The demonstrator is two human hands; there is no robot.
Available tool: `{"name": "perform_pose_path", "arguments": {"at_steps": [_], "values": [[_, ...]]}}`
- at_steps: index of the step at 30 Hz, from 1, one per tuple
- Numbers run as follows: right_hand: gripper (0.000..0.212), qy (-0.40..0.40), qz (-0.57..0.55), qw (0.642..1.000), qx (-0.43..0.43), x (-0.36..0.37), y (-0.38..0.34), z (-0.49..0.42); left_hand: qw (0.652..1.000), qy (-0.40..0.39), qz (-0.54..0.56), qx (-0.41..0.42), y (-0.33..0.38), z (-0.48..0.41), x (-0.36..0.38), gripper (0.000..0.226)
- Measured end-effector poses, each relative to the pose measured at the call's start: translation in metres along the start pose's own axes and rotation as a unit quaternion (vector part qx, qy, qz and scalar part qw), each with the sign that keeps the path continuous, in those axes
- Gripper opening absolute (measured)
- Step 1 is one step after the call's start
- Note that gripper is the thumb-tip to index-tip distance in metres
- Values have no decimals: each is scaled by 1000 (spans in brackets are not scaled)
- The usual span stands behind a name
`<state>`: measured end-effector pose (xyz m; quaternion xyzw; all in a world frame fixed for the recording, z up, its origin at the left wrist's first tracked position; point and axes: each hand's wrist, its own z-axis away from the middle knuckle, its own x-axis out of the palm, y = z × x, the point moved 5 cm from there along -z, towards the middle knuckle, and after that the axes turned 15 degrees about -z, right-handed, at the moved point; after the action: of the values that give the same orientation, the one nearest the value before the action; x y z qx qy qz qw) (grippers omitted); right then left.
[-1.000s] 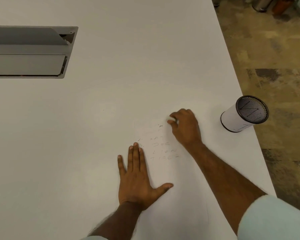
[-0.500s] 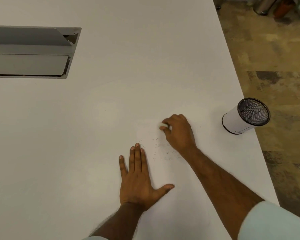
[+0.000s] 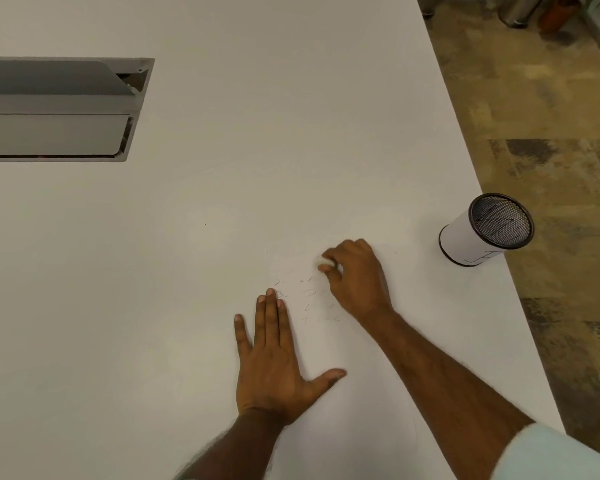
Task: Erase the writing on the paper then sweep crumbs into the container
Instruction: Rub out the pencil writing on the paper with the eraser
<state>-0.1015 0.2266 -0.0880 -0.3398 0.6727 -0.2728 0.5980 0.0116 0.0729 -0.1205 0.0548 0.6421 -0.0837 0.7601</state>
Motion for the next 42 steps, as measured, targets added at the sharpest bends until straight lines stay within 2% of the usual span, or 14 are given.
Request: {"name": "perform_pose_path", "arguments": {"at_steps": [2,6,14,19,23,26,28,32,36,40,42], "values": [[7,19,7,999,26,-2,3,-20,1000,-3,-1,-1,1,0,0,131],[11,9,-27,996,85,-7,13,-41,1000,-5,-3,0,1,1,0,131],[12,18,-14,999,46,-30,15,25,1000,-9,-1,2,1,0,0,130],[13,22,49,997,49,-26,14,-22,1000,-10,-10,4,0,1,1,130],[13,3,16,994,106,-31,23,-43,1000,-11,-12,2,1,1,1,131],[9,29,-23,995,93,-39,21,-27,1000,-9,-10,-2,1,0,1,131],[10,2,-35,997,72,-28,14,-14,1000,-7,-10,0,1,1,1,131],[8,6,15,999,47,-12,10,-13,1000,-4,-12,1,1,0,1,131],[12,21,56,995,75,-15,12,-36,1000,-1,-12,2,1,-1,2,131],[11,37,-11,992,118,-26,19,-42,1000,-2,-9,1,1,0,1,132],[9,56,-48,991,111,-35,17,-33,1000,0,-9,-1,1,0,1,132]]}}
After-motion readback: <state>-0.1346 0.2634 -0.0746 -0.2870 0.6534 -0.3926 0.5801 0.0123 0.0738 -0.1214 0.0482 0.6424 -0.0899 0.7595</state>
